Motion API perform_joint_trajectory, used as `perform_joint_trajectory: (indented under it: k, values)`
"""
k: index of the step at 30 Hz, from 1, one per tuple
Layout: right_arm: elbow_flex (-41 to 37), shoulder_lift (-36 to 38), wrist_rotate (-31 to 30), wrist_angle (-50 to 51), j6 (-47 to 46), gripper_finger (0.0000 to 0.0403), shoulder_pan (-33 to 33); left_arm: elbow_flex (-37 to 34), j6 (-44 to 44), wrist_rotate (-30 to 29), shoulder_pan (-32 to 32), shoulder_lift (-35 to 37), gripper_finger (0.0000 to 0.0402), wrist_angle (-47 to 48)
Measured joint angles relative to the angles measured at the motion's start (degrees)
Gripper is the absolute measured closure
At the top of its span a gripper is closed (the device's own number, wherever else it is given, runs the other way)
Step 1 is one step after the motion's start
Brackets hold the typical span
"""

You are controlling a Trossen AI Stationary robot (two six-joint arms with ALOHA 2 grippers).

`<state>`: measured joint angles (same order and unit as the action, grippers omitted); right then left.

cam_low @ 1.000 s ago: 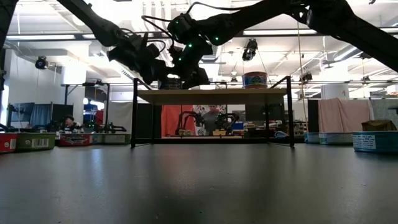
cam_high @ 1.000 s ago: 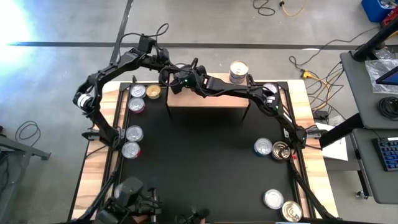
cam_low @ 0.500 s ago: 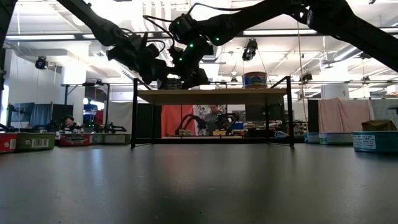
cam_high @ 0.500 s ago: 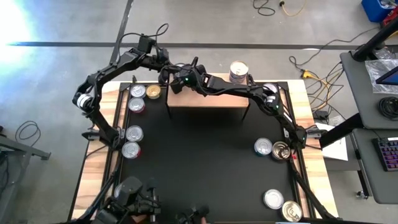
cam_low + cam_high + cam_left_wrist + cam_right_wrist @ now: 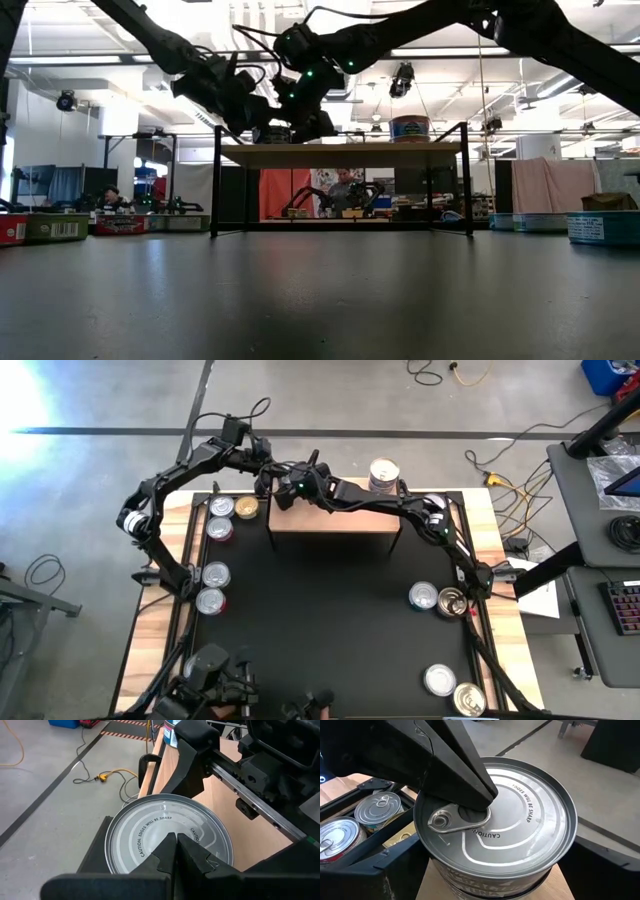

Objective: Stack canned seafood by type on shelf
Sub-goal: Stack the blue tuna can on top of the blue tuna can

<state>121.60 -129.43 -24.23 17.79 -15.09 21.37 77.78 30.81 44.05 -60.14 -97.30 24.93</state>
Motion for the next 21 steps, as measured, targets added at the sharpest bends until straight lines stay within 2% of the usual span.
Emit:
perform_joint_trajectory:
  k: [4,12,21]
  values:
    - [0.0,0.0,-0.6,-0.2,0.1,0.0009,0.0,0.0,0.0,0.0,0.0,0.0,0.0401,0.0]
    - [0.1,0.1,1.1,2.3,1.6,0.0005,0.1,-0.1,0.0,-0.1,0.0,-0.1,0.0394,-0.5]
    - [0.0,0.7,3.5,4.7,5.3,0.0003,0.1,-0.1,0.1,-2.7,-0.2,-0.1,0.0371,-0.8]
